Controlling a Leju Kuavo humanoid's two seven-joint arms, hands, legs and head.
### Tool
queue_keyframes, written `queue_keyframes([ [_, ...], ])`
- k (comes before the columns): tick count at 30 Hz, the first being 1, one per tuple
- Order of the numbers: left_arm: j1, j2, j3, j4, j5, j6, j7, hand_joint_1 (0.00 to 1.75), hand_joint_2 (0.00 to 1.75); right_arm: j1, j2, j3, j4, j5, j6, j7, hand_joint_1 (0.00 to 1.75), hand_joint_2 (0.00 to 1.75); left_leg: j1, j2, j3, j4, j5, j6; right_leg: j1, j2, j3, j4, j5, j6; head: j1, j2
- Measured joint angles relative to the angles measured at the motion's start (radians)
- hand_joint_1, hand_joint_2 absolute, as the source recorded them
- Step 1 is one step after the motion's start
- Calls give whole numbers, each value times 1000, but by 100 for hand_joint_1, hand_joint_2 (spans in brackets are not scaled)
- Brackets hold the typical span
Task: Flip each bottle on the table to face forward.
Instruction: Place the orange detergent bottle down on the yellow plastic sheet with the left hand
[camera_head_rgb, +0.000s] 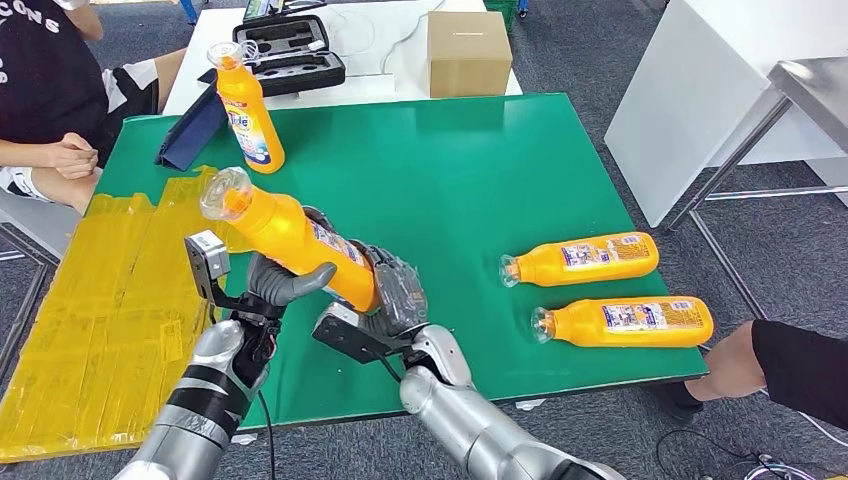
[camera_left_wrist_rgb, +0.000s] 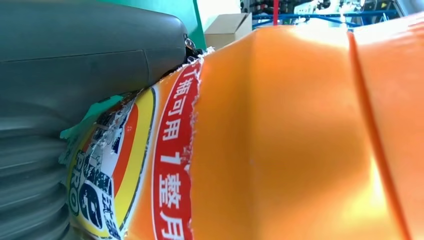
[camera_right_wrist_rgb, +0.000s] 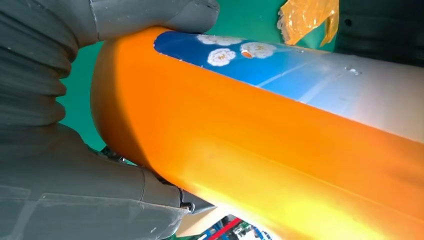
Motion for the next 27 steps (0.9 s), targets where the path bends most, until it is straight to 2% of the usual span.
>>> queue_keyframes([
  [6, 1, -7, 6, -7, -5, 8, 1, 175, 175, 17, -8, -33, -33, 12, -1, -15, 175, 175, 0, 0, 0, 0, 0, 0, 0, 0, 0, 0, 0, 0, 0, 0],
  [7, 1, -7, 7, -8, -6, 9, 1, 175, 175, 20, -8, -35, -36, 12, -1, -16, 160, 175, 0, 0, 0, 0, 0, 0, 0, 0, 0, 0, 0, 0, 0, 0],
  [10, 1, -8, 7, -12, -24, 25, -2, 175, 175, 34, -12, -50, -56, 6, 5, -31, 29, 175, 0, 0, -1, 0, 0, 0, 0, 0, 0, 0, 0, 0, 0, 0],
  [11, 1, -8, 9, -14, -37, 43, -4, 175, 175, 46, -16, -60, -72, -1, 14, -44, 0, 175, 0, -1, -1, 0, 0, 0, 0, 0, 0, 0, 0, 0, 0, 0],
  [15, -2, 5, 47, -27, -116, 176, -16, 175, 175, 135, -43, -115, -212, -75, 112, -91, 0, 175, 0, 0, -1, 0, -1, 0, 0, 0, -1, 0, 0, 0, 0, 0],
  [20, -3, 33, 92, -36, -242, 332, -32, 175, 175, 234, -85, -190, -417, -240, 291, -91, 0, 175, 0, -1, -2, 0, 0, 0, 0, -1, -1, 0, -1, 0, 0, 0],
  [23, -4, 52, 122, -44, -310, 405, -36, 175, 175, 281, -121, -246, -535, -307, 364, -79, 0, 175, 0, -1, -2, 0, 0, 0, 0, -1, -1, 0, 0, 0, 0, 0],
  [27, -5, 74, 166, -59, -392, 467, -39, 175, 175, 334, -157, -319, -656, -315, 384, -76, 0, 0, 0, -1, -2, 0, 0, 0, -1, -1, -1, 0, 0, 0, 0, 0],
])
